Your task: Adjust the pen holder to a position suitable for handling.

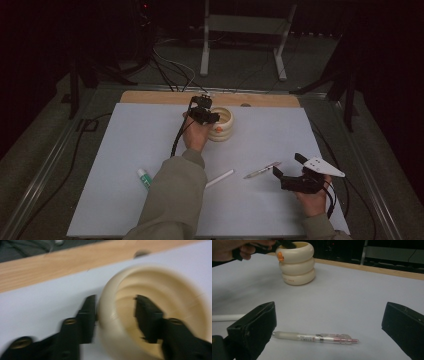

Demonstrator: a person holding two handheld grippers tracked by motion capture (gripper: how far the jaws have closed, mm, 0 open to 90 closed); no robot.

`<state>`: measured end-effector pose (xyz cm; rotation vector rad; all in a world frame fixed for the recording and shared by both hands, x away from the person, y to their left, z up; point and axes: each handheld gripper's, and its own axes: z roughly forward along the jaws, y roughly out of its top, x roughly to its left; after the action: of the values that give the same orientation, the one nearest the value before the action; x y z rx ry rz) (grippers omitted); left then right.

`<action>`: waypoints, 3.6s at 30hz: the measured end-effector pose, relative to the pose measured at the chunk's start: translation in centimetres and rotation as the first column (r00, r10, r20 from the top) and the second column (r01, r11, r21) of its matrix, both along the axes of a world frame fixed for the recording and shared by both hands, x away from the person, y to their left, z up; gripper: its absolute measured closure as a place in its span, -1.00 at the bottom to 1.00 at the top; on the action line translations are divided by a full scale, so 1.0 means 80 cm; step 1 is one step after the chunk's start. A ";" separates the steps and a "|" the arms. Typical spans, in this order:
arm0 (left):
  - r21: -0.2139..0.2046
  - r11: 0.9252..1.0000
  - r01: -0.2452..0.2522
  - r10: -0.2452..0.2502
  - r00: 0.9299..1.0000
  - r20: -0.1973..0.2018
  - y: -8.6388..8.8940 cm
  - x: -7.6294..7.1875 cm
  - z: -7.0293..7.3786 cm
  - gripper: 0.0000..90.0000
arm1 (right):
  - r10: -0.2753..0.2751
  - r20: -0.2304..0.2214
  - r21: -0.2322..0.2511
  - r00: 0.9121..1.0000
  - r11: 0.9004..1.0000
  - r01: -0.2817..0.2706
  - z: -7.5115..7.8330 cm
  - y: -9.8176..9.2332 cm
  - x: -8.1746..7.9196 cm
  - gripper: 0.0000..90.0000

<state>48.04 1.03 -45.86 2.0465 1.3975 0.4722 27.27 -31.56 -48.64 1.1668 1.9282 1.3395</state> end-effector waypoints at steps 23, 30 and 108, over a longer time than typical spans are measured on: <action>-0.015 0.998 0.060 -0.060 0.998 0.037 0.015 -0.016 0.027 0.73 | -0.006 0.005 0.004 1.000 1.000 0.006 0.001 -0.001 -0.002 -0.99; -0.040 0.993 0.112 -0.110 0.993 0.053 0.024 -0.033 0.046 0.73 | -0.007 0.003 0.006 1.000 1.000 0.007 0.001 -0.002 -0.003 -0.99; -0.086 0.985 0.147 -0.115 0.949 0.295 0.091 -0.143 0.033 -0.99 | -0.002 -0.004 0.008 1.000 1.000 0.002 -0.001 0.000 -0.003 -0.99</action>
<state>36.62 8.34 -43.23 1.8816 1.0822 0.5984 27.03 -31.58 -48.76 1.1754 1.9254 1.3461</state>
